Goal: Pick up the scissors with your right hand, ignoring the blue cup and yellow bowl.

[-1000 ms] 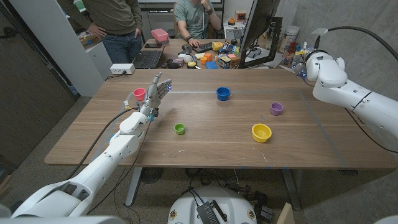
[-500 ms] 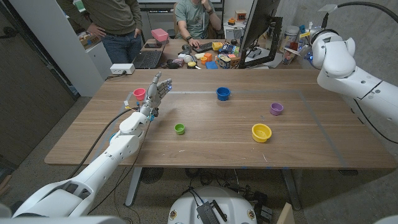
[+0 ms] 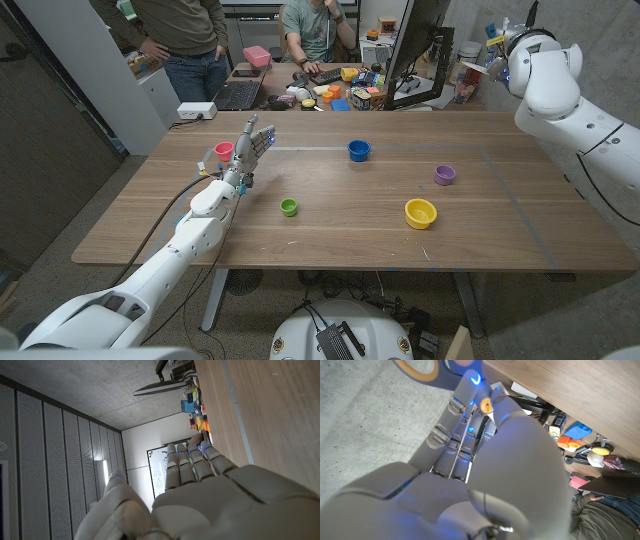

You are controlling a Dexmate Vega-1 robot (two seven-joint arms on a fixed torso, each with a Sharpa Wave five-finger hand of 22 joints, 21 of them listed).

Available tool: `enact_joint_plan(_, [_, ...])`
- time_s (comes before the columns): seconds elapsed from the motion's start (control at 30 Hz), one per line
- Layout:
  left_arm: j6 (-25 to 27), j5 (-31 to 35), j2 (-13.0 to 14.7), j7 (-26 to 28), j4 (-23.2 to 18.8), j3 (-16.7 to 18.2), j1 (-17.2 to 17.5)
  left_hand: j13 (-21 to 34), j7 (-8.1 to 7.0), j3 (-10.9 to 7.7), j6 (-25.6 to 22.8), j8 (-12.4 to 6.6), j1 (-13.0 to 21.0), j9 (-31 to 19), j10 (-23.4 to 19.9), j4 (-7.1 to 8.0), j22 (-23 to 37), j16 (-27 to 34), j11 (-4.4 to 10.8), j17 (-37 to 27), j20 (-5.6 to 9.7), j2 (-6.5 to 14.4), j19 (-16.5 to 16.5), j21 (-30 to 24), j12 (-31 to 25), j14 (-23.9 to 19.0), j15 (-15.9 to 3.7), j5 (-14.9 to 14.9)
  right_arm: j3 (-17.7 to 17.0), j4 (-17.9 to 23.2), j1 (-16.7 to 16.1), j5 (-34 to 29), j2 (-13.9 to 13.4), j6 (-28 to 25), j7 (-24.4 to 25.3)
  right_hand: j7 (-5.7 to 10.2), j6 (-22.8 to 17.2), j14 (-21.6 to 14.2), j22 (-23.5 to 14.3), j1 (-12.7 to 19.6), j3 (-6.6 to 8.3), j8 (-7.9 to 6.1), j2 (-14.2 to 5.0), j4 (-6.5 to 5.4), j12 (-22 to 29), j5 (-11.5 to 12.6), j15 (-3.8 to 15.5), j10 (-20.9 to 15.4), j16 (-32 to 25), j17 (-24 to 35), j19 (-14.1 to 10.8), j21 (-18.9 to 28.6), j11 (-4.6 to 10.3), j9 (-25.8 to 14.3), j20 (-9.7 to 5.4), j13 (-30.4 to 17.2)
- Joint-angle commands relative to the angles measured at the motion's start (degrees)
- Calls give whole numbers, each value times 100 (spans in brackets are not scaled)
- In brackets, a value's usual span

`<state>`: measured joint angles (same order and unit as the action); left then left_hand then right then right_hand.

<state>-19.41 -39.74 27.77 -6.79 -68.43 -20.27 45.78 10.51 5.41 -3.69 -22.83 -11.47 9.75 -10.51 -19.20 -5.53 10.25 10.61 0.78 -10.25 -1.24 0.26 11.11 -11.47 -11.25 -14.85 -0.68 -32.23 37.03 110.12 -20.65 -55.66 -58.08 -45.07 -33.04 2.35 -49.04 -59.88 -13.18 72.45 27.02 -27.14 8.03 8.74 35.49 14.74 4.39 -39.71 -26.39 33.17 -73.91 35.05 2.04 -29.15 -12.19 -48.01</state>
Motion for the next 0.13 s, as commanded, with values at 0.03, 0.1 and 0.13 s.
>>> enact_joint_plan(0.03, [-15,-29,63,4,-73,54,66,35,-5,23,-61,-21,27,-28,-20,-13,33,38,16,-25,-22,60,5,-15,-23,11,6,-29,-134,2,-42,-352,189,99,-239,16,-35,-652,-20,536,41,3,-581,-11,-19,4,901,-59,-51,217,6,53,1,-6,0,-24])
enact_joint_plan(0.1, [-13,-43,71,-2,-79,65,74,35,-4,24,-59,-20,28,-28,-22,-13,33,37,16,-25,-17,61,6,-16,-24,14,8,-29,-138,-8,-42,-394,222,110,-269,15,-39,-661,-21,536,43,5,-585,-11,-30,4,904,-62,-56,231,10,65,5,-5,-1,-19])
enact_joint_plan(0.13, [-13,-43,71,-2,-79,65,74,35,-3,25,-60,-20,29,-28,-26,-13,33,37,19,-25,-22,61,0,-13,-25,14,8,-29,-149,-10,-48,-405,230,116,-276,19,-35,-666,-21,537,41,5,-584,-9,-33,3,906,-64,-60,237,12,69,9,-9,-2,-17])
